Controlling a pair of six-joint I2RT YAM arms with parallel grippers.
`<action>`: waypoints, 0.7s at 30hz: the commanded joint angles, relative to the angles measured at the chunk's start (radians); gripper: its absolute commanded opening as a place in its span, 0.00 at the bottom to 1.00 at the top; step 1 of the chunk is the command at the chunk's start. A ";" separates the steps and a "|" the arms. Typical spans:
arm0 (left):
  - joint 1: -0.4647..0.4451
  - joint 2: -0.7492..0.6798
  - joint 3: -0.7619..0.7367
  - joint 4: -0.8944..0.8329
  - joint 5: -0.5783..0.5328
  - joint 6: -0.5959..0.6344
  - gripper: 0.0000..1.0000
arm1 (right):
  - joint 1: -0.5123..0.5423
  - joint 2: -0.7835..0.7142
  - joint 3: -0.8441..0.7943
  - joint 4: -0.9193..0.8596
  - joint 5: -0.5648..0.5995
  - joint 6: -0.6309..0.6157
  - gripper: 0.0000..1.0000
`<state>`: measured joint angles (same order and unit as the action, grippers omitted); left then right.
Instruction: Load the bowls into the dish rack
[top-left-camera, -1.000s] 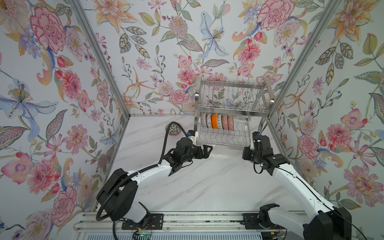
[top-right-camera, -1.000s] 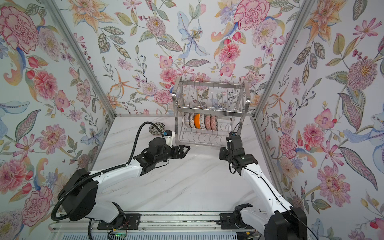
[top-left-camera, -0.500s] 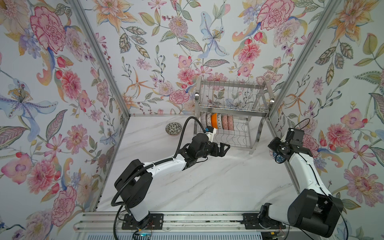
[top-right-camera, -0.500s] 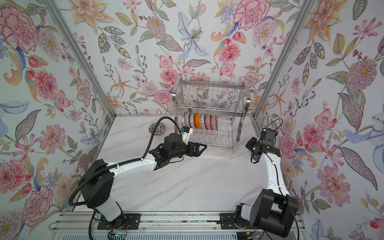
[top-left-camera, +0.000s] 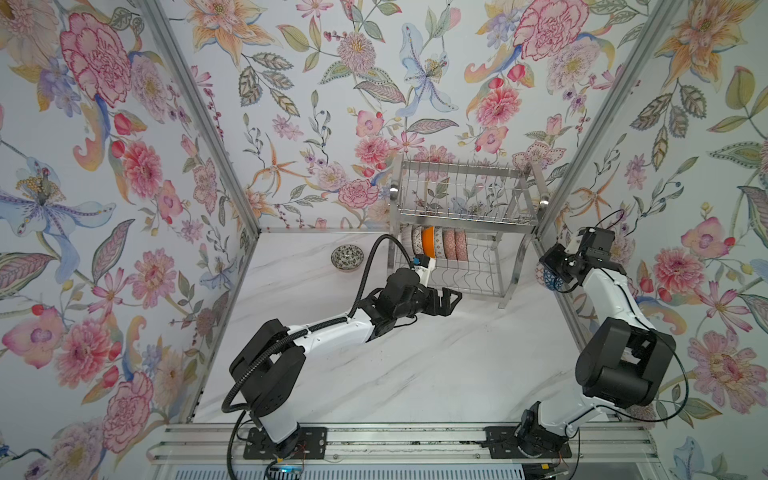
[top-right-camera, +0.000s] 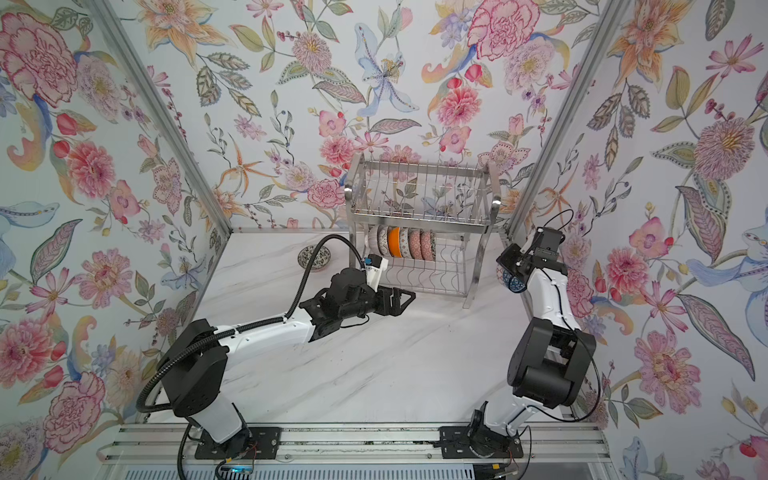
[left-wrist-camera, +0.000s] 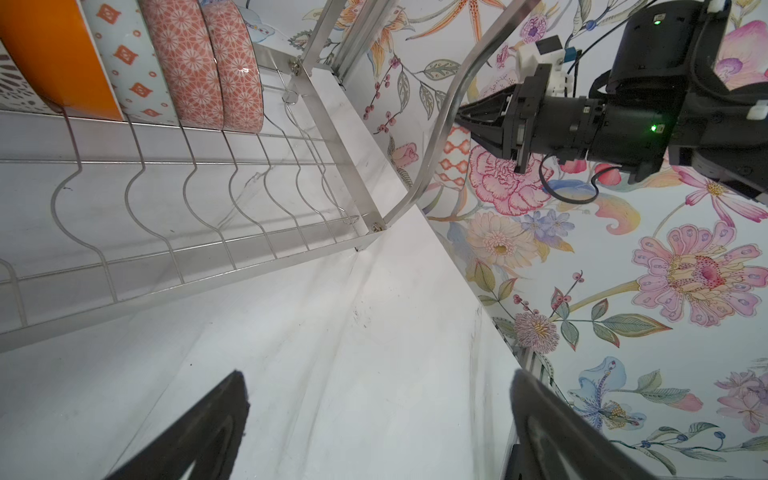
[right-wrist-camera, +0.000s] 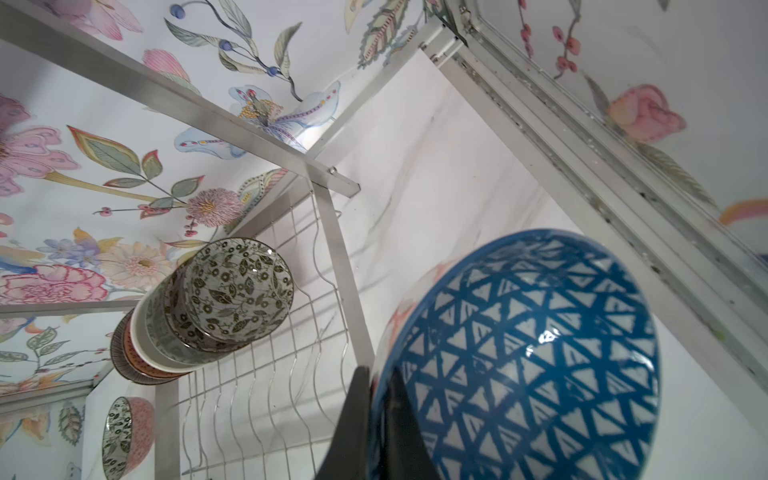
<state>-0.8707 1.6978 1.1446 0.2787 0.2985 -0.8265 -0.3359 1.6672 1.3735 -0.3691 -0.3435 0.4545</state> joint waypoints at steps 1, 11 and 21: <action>-0.005 -0.001 0.028 -0.021 -0.027 0.023 0.99 | 0.016 0.055 0.089 0.053 -0.104 0.003 0.00; -0.005 0.001 0.043 -0.048 -0.045 0.031 0.99 | 0.109 0.195 0.223 0.081 -0.173 -0.024 0.00; -0.005 -0.004 0.048 -0.075 -0.061 0.042 0.99 | 0.109 0.281 0.306 0.108 -0.263 -0.019 0.00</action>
<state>-0.8707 1.6978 1.1595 0.2214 0.2546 -0.8082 -0.2516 1.9354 1.6333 -0.3275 -0.5503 0.4404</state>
